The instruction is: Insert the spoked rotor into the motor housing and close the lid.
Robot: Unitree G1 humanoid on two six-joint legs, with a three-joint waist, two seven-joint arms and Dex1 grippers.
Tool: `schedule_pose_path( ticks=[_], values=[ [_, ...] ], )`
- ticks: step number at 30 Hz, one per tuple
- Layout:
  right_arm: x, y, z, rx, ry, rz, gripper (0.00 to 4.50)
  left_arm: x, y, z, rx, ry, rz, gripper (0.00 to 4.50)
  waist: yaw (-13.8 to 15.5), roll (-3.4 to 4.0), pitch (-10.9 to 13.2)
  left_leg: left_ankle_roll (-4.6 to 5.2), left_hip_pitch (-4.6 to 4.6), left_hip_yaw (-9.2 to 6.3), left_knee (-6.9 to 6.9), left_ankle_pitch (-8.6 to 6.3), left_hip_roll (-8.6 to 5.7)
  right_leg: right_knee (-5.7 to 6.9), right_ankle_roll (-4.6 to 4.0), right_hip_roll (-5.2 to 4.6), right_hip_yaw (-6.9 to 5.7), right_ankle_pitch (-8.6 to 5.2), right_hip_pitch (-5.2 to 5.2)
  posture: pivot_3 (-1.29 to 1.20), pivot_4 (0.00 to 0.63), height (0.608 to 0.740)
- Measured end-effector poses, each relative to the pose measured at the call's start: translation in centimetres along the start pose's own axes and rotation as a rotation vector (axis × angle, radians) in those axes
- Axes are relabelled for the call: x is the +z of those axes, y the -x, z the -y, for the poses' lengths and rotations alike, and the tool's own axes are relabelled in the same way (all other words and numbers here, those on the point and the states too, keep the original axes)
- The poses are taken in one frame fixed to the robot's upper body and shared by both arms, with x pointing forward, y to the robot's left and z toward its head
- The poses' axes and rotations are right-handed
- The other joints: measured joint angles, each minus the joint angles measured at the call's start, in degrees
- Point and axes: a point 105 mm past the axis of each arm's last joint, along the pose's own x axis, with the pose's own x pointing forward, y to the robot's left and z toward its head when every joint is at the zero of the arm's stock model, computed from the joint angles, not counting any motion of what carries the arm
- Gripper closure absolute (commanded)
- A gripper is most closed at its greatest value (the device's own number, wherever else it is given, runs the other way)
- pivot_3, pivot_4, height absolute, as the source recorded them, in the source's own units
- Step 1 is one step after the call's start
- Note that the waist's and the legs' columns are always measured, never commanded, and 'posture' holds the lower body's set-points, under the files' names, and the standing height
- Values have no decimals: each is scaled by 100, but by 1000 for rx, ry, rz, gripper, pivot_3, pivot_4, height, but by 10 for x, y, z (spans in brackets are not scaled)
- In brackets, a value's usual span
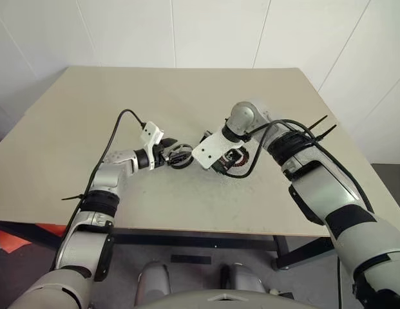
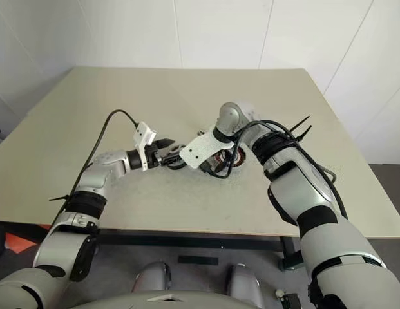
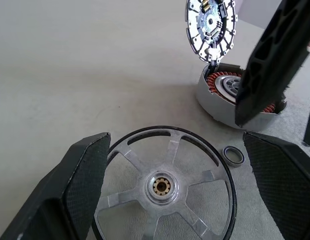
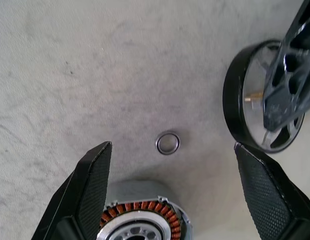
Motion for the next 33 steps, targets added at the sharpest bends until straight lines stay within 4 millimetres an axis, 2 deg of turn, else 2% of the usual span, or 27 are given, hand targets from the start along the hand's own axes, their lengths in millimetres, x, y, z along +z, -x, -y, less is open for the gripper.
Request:
schedule_pose_path(
  ticks=[6,12,14,18,22,25,27,28,31,33],
  values=[
    [-2,-4,-6,2,-46,5,36,0,-3,1,-6,0,4,0,12,-1,1,-22,26,1,7,-1,0,9,-2,-3,3,1,19,0,0,740],
    [-17,5,6,-136,-171,2,36,0,-4,2,-12,1,5,0,9,-1,1,-31,35,1,6,4,-1,13,-4,-2,7,2,25,0,0,740],
    [-24,20,11,-223,-244,19,36,0,-3,2,-13,0,5,0,26,-1,1,-31,33,1,6,5,-1,12,-4,-2,7,2,25,0,0,740],
    [-37,63,20,-434,-374,66,36,0,0,-1,-8,-2,-3,0,61,-1,1,-28,25,1,2,3,-2,2,-4,-1,6,2,21,0,0,740],
    [-30,112,30,-731,-496,217,36,0,0,-1,-14,-1,-6,0,116,-2,1,-28,31,3,-4,4,1,-1,-4,3,6,2,21,0,0,740],
    [-24,130,24,-936,-642,372,36,1,1,-2,-12,-4,-8,0,164,-5,0,-34,44,6,-7,7,3,3,-3,3,7,2,28,0,0,740],
    [-23,122,9,-1028,-811,471,36,1,3,-4,-9,-7,-12,0,199,-5,-1,-39,59,7,-12,10,0,4,-2,3,10,1,40,0,0,740],
    [-23,111,-3,-1041,-908,502,36,2,3,-5,-8,-9,-13,0,224,-5,0,-44,62,7,-15,13,0,2,-2,3,11,1,45,0,0,740],
    [-12,75,-29,-1005,-1124,565,36,2,7,-9,-1,-16,-19,0,278,-3,0,-58,78,8,-26,21,-1,5,2,3,15,0,46,0,0,740],
    [-6,64,-37,-995,-1192,567,36,2,7,-9,-3,-13,-23,0,289,-1,1,-77,88,7,-42,32,-5,4,28,3,17,-15,46,0,0,740]
  ],
)
